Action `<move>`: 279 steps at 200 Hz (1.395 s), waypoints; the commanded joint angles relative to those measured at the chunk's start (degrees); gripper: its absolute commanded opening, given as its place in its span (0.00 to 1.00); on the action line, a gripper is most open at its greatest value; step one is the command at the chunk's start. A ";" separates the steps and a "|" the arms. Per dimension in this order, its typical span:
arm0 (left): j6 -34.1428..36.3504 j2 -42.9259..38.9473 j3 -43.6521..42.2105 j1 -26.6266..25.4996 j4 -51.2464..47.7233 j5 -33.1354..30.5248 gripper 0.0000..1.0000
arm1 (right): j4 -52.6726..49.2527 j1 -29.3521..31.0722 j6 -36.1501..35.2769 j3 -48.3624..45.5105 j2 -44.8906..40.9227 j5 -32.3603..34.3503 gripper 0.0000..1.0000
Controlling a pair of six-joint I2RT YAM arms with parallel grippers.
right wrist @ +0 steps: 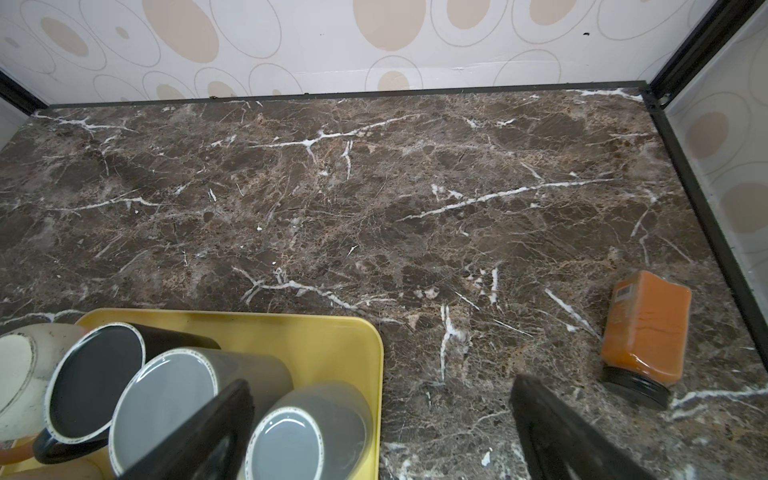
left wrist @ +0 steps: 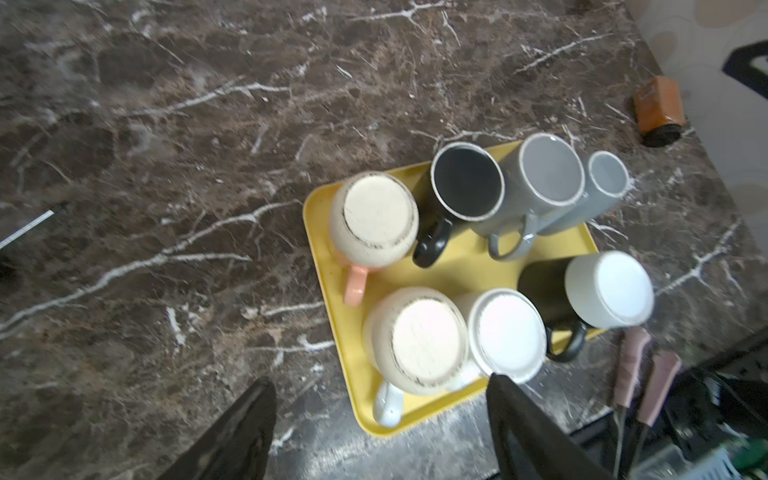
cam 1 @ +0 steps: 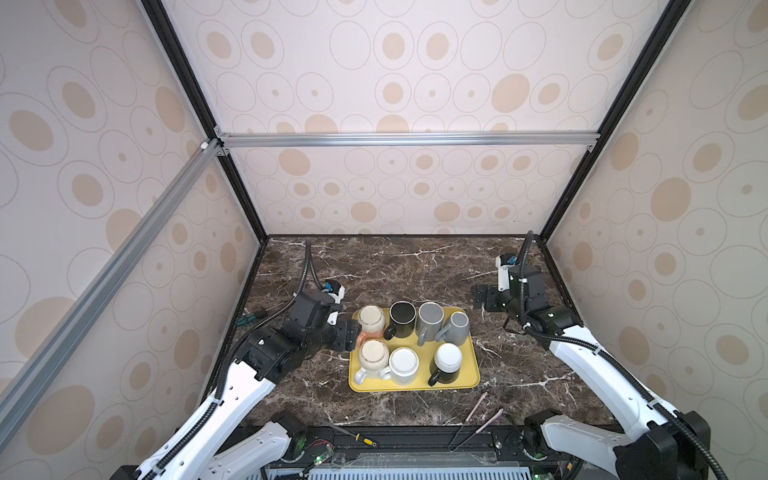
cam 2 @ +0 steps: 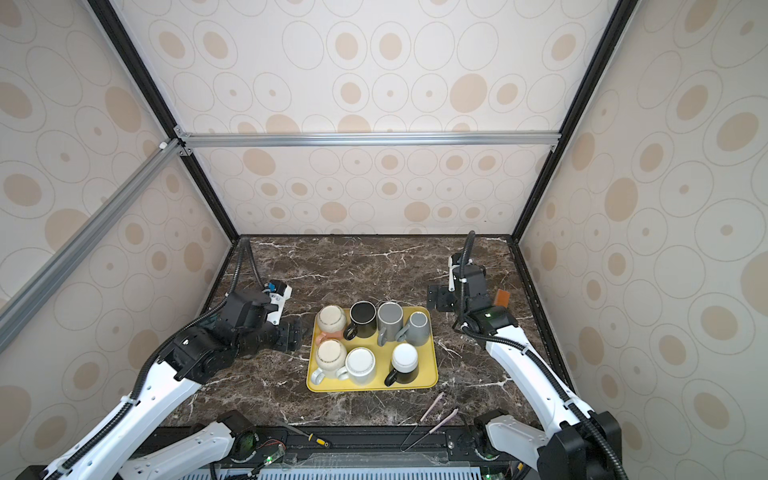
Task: Turn the mug right side up
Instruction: 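Move the left gripper over the white speckled mug while the right arm rises, then lower the left gripper and close it on the white speckled mug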
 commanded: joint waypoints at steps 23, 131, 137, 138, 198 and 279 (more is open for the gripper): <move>-4.89 -4.29 -5.03 -4.88 -10.57 3.38 0.67 | 0.33 0.28 1.17 1.43 2.84 -3.46 0.97; -7.08 9.16 -10.98 -17.53 -2.20 -5.75 0.46 | 0.69 0.27 1.64 0.45 2.68 -3.89 0.95; -7.08 9.47 -11.35 -17.49 -1.27 -6.00 0.46 | 0.76 0.26 1.60 0.33 2.86 -3.88 0.95; -7.09 9.53 -11.45 -17.51 -1.11 -6.01 0.46 | 0.76 0.26 1.60 0.33 2.86 -3.88 0.95; -7.98 14.32 -11.88 -17.53 4.86 -5.22 0.50 | 0.77 0.30 1.81 0.28 3.31 -3.81 0.95; -15.12 15.60 -15.84 -17.54 6.36 -5.37 0.53 | 0.96 0.30 2.05 0.02 3.89 -3.78 0.95</move>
